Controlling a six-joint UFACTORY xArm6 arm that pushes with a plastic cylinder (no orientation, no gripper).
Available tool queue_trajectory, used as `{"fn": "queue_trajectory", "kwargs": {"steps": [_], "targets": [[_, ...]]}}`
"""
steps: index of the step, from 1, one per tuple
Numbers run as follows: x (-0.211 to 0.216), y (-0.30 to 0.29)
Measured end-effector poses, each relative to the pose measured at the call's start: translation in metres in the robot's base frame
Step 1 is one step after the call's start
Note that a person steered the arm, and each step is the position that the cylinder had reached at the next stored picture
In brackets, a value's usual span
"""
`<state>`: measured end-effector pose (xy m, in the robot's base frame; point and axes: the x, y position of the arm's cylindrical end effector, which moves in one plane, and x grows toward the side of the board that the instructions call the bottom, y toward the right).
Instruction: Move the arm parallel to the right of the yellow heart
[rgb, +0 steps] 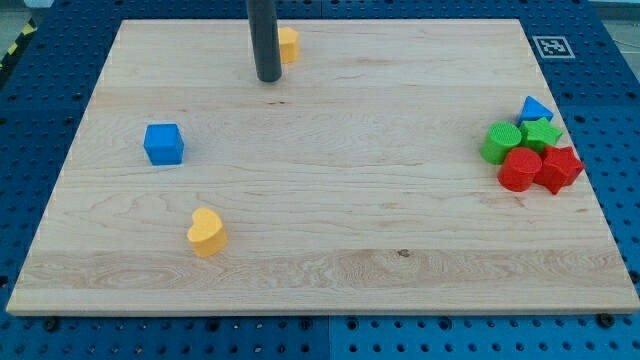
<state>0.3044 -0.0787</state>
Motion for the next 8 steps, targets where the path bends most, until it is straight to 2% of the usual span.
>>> {"fn": "queue_trajectory", "kwargs": {"steps": [5,7,8], "targets": [[-0.026,-0.004],[-0.037,0.025],[-0.042,0.001]]}}
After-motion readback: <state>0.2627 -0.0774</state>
